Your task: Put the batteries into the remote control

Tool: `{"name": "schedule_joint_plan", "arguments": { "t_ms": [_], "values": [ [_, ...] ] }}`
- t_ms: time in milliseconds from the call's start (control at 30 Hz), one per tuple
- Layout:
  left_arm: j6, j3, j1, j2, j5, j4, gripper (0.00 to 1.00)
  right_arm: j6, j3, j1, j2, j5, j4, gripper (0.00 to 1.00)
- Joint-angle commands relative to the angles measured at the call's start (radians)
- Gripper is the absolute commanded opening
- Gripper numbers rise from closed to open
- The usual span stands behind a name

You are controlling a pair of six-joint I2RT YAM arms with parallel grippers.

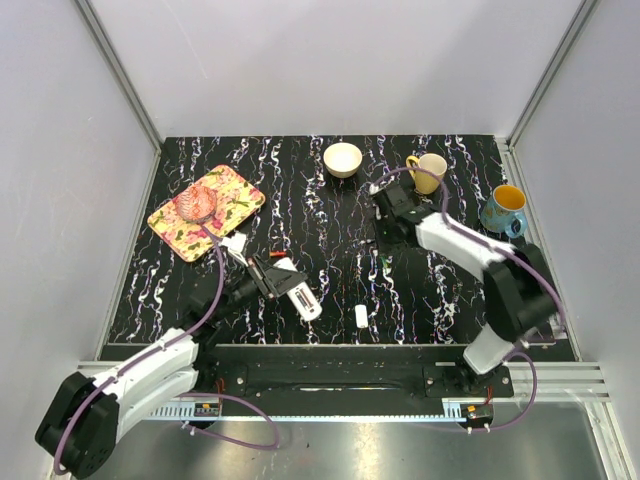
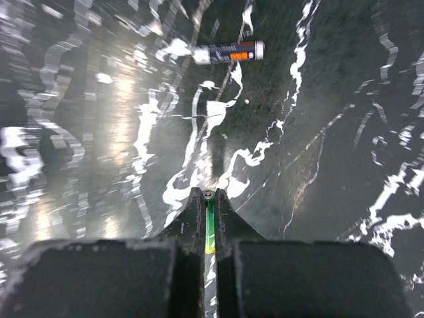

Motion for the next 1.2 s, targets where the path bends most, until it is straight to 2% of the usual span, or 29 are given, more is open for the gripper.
{"name": "schedule_joint_plan", "arguments": {
  "t_ms": [0, 33, 133, 233, 433, 533, 667, 1167],
  "values": [
    [-0.032, 0.050, -0.003, 0.055, -0.022, 0.108, 0.00, 0.125, -0.022, 0.054, -0.347, -0.016, 0.098, 0.00],
    [-0.041, 0.057, -0.002, 0.083, -0.025, 0.122, 0.00, 0.134, -0.049, 0.080, -0.445, -0.002, 0.121, 0.00],
    [-0.082, 0.073, -0.003, 0.128, -0.054, 0.166, 0.00, 0.122, -0.080, 0.223, -0.581, 0.075, 0.213, 0.00],
    [-0.122, 0.085, -0.005, 0.166, -0.088, 0.211, 0.00, 0.148, -0.092, 0.297, -0.637, 0.110, 0.259, 0.00],
    [-0.220, 0.112, -0.008, 0.299, -0.086, 0.413, 0.00, 0.182, -0.126, 0.396, -0.637, 0.101, 0.394, 0.00],
    [-0.273, 0.131, -0.015, 0.376, -0.074, 0.511, 0.00, 0.174, -0.125, 0.419, -0.602, 0.093, 0.434, 0.00],
    [-0.299, 0.163, -0.025, 0.453, -0.062, 0.551, 0.00, 0.148, -0.123, 0.444, -0.574, 0.095, 0.469, 0.00],
    [-0.300, 0.255, -0.034, 0.537, -0.028, 0.481, 0.00, 0.058, -0.164, 0.456, -0.573, 0.086, 0.491, 0.00]
  ]
}}
